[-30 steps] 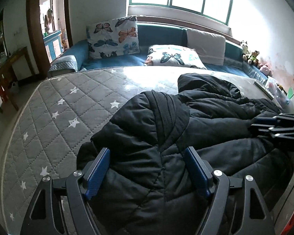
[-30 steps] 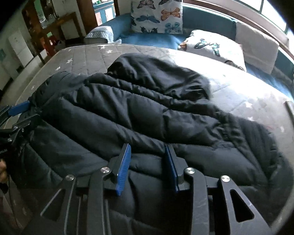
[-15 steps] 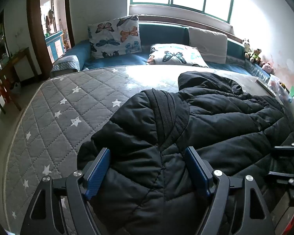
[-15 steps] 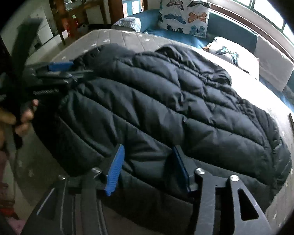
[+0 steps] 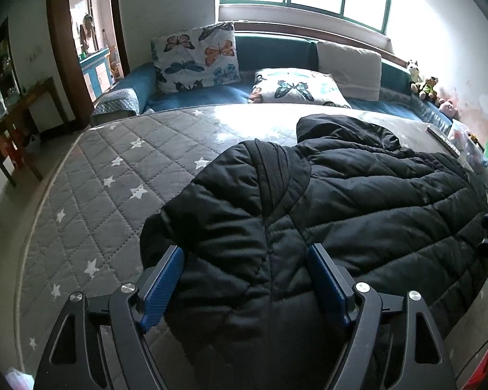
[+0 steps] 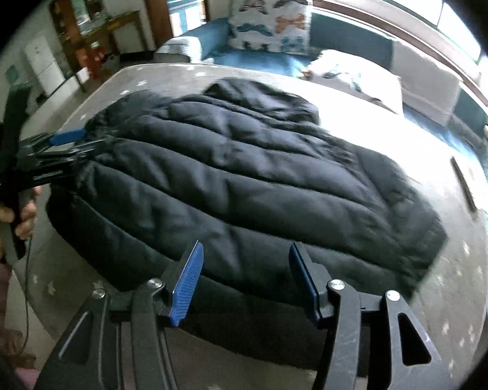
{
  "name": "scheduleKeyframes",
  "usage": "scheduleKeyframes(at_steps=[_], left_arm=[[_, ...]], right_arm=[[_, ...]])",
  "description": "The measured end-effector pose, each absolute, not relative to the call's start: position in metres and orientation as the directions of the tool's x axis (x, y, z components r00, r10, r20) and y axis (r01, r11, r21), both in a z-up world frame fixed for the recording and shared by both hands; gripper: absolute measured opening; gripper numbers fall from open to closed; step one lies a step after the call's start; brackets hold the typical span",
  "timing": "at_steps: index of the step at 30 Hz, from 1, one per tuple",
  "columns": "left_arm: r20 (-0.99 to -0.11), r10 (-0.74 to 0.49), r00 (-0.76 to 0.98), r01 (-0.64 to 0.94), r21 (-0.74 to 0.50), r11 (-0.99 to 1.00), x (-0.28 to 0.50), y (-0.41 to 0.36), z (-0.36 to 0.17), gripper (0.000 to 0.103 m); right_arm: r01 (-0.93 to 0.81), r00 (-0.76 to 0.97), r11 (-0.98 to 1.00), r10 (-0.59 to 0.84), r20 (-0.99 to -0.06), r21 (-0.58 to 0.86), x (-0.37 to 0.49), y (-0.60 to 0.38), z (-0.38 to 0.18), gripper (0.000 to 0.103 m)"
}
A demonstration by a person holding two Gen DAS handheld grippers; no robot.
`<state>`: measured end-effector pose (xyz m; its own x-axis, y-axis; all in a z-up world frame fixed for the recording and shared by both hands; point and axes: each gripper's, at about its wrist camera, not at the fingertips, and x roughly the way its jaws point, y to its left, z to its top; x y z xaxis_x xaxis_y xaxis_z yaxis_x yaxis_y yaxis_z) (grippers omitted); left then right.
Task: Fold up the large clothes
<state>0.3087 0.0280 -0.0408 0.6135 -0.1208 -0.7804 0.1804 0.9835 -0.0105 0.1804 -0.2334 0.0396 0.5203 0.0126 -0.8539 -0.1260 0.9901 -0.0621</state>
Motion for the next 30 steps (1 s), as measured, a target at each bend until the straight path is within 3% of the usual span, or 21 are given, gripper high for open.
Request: scheduleKeyframes(at_steps=[5,11,18,30], left_arm=[[-0.779,-0.127,0.614,0.183,-0.017,0.983,0.300,0.030,-0.040,0.085],[-0.789,-0.129,0.601,0.176,-0.027,0.984,0.298,0.032,-0.041,0.085],[-0.788,-0.135,0.600,0.175,-0.035,0.984,0.280,0.042,-0.032,0.086],[-0.749,-0.045,0.661,0.150,0.074,0.986,0.253,0.043,-0.021,0.086]], right_arm=[[-0.039,0.475,0.996,-0.050,-0.879,-0.077,0.169,-0.269,0.027,0.060],[-0.030,0.455,0.999,-0.018,-0.890,-0.035,0.171,-0.278,-0.003,0.062],[-0.005,0.477,1.000,0.019,-0.879,0.019,0.163,-0.286,0.012,0.062],[0.148,0.530,0.983,0.016,-0.848,0.111,0.145,-0.340,0.017,0.063]])
